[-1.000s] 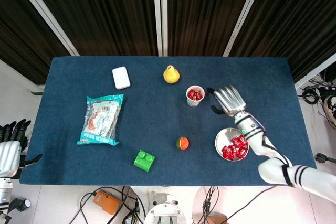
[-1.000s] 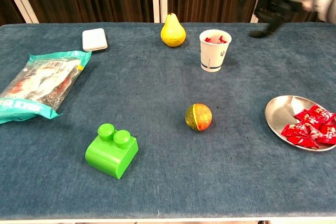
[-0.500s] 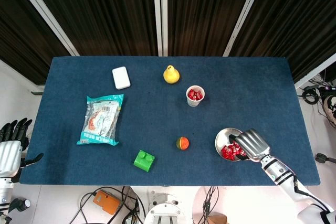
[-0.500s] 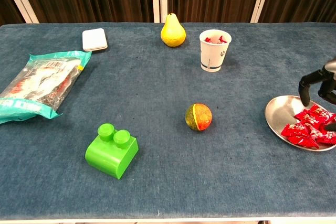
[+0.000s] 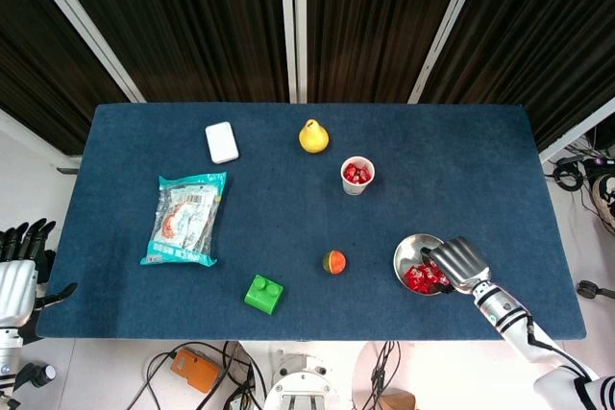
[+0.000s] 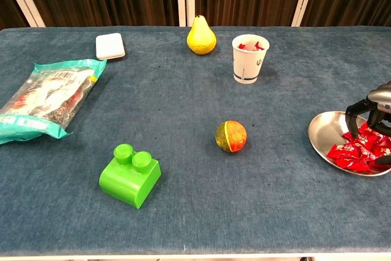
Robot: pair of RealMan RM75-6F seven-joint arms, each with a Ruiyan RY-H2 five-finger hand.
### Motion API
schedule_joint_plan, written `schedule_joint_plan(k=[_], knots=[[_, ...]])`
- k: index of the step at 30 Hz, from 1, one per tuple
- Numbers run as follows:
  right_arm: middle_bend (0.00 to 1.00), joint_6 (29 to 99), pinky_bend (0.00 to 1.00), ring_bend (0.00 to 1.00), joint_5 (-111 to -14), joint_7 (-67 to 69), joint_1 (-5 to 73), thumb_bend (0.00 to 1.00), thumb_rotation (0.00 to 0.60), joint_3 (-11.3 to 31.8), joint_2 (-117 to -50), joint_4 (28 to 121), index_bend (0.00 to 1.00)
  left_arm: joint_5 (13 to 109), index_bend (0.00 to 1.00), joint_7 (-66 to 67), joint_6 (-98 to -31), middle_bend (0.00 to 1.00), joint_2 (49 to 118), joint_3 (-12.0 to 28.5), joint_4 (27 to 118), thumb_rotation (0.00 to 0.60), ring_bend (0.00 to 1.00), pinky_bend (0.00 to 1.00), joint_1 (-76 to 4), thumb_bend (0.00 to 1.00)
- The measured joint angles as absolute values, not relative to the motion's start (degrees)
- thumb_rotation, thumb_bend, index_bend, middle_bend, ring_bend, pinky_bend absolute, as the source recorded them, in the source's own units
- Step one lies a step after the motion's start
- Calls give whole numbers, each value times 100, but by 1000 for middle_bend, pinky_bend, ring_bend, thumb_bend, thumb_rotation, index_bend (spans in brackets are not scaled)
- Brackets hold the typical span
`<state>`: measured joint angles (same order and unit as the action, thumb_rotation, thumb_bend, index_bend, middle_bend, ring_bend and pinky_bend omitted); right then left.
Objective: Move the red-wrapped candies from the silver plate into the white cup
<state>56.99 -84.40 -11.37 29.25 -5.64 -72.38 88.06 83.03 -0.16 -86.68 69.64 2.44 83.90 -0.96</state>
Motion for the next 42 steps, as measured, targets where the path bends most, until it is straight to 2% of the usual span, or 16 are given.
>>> schedule_joint_plan(k=[9,16,21,27,30,35,42], knots=[[908,5455,1000,1000,-8331,-1139,2975,334,600,-473,-7345,8722,538,8291,80,-28,-8651,55,6981,245,8357,600,0,0,-96,0],[908,5318,1000,1000,-8333,-1081,3028,472,600,-429,-7422,8653,592,8281,80,-37,-8645,55,6987,248,8339,600,0,0,-93,0],[908,5242,1000,1000,-8299,-1051,3054,596,600,-385,-7508,8562,681,8270,80,-56,-8633,55,6999,241,8307,600,0,0,-85,0],[908,5458,1000,1000,-8322,-925,3028,610,600,-261,-7452,8596,711,8254,80,-96,-8621,55,7009,243,8264,600,0,0,-78,0],[908,5659,1000,1000,-8319,-789,3042,609,600,-40,-7315,8731,711,8270,80,-98,-8614,55,7008,248,8259,600,0,0,-94,0],[908,5762,1000,1000,-8083,-691,3284,609,600,585,-7207,8822,711,8304,80,-81,-8608,55,7026,271,8278,600,0,0,-137,0],[908,5138,1000,1000,-7008,-842,4132,608,600,1466,-7653,8284,689,8273,80,-12,-8557,55,7031,284,8324,600,0,0,-169,0]])
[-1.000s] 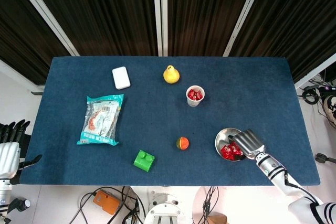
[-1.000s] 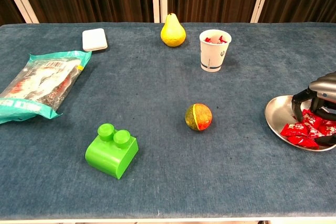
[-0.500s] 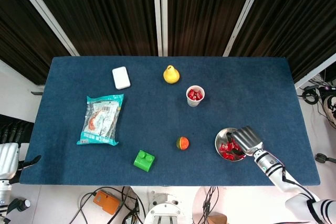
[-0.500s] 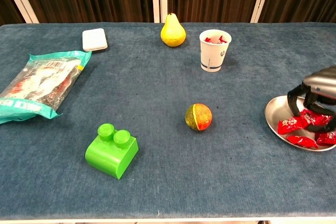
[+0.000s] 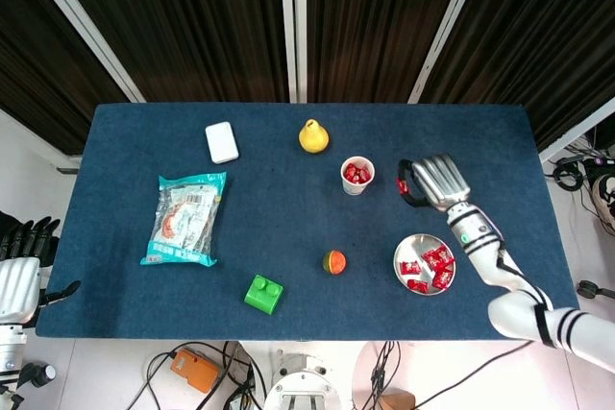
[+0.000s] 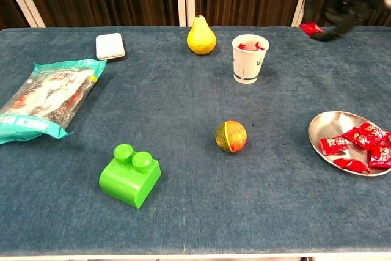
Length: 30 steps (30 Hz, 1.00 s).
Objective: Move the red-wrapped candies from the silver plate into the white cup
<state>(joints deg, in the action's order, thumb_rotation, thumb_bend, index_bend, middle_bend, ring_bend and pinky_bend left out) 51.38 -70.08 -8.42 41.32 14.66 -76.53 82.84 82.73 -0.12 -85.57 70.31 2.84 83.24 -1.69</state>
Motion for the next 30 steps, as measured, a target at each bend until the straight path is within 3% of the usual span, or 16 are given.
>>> schedule_joint_plan(k=[7,13,25,30], knots=[[908,4445,1000,1000,-5933,-1213,4990,608,600,1821,-8573,7248,641,8178,80,-13,-8469,55,7034,293,8280,600,0,0,-177,0],[908,4182,1000,1000,-5668,-1346,5407,602,600,1882,-9053,6710,548,8115,80,-60,-8376,55,7042,315,8192,600,0,0,-216,0],[908,4173,1000,1000,-5706,-1264,5460,563,600,1738,-9037,6712,467,8110,80,-87,-8372,55,7059,306,8158,600,0,0,-216,0],[909,4275,1000,1000,-5739,-1241,5376,434,600,1685,-8894,6864,460,8141,80,-75,-8391,55,7052,304,8180,600,0,0,-222,0]])
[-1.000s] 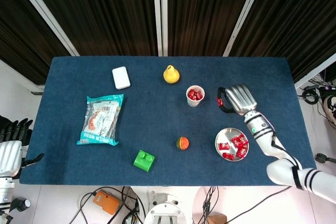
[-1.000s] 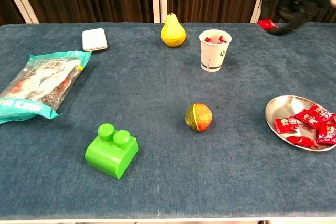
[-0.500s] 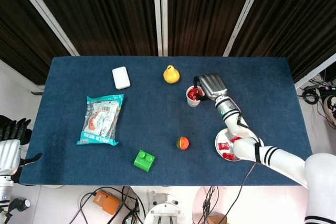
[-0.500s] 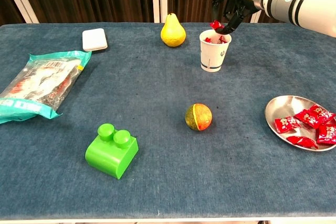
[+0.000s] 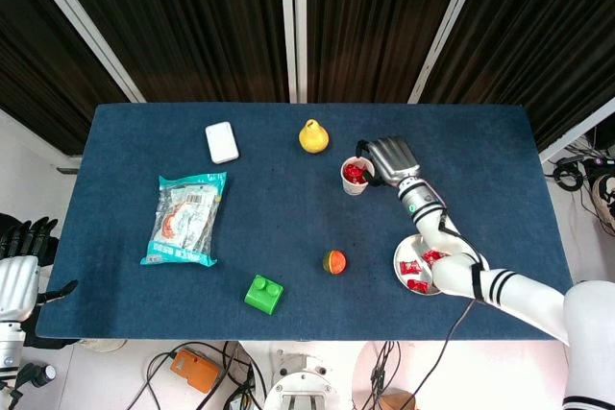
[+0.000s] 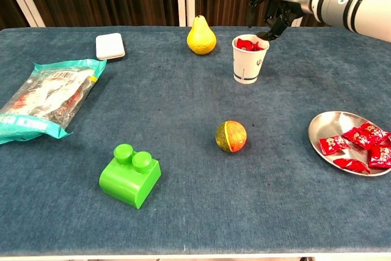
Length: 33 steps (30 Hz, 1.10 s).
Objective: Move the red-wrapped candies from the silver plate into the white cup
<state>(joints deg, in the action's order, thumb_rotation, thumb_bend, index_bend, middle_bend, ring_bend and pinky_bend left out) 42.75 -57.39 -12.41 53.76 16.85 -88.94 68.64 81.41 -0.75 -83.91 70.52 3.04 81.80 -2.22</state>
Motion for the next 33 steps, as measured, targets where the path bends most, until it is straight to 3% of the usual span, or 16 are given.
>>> schedule_joint_plan(k=[9,14,20,33], knots=[[909,5076,1000,1000,-6470,-1015,4650,396,600,1283,-8099,8138,509,8165,80,-111,-8417,55,7059,305,8174,600,0,0,-225,0],[909,5662,1000,1000,-7391,-919,3906,380,600,475,-7436,8930,502,8210,80,-119,-8438,55,7072,306,8167,600,0,0,-242,0],[908,5952,1000,1000,-8021,-1020,3271,369,600,-342,-7205,9230,507,8292,80,-103,-8486,55,7081,307,8212,600,0,0,-265,0],[908,5739,1000,1000,-7905,-1311,3104,370,600,-339,-7649,8881,544,8270,80,-146,-8592,55,7069,262,8203,600,0,0,-161,0]])
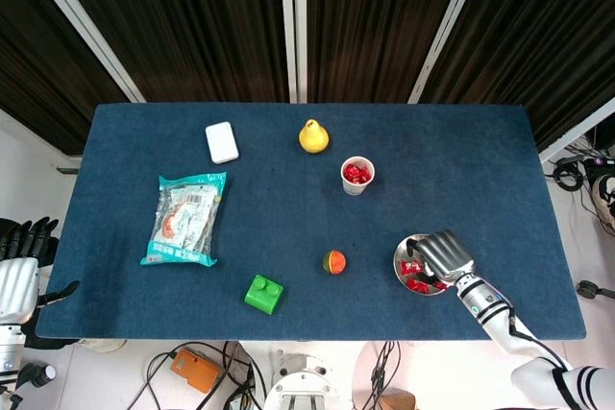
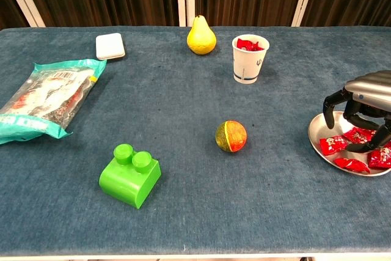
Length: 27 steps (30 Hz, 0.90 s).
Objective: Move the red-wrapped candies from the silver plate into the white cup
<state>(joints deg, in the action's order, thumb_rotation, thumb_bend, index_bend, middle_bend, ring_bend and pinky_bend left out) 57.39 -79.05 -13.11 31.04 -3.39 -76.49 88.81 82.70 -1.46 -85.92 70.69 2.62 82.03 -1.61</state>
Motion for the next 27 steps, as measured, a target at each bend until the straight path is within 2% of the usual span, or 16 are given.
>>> schedule_joint_plan(k=[20,22,24,27], knots=[[908,5400,1000,1000,-7888,-1263,3134,377,600,-201,-8000,8529,575,8241,80,-236,-8572,55,7111,260,8079,600,0,0,-138,0],[909,5364,1000,1000,-7885,-1272,3151,419,600,-183,-8021,8519,590,8238,80,-243,-8564,55,7118,259,8063,600,0,0,-137,0],[909,5348,1000,1000,-7870,-1289,3156,524,600,-173,-8028,8519,626,8237,80,-249,-8558,55,7124,260,8051,600,0,0,-139,0],[909,5359,1000,1000,-7844,-1296,3150,609,600,-138,-8012,8527,670,8240,80,-264,-8564,55,7130,262,8039,600,0,0,-136,0]])
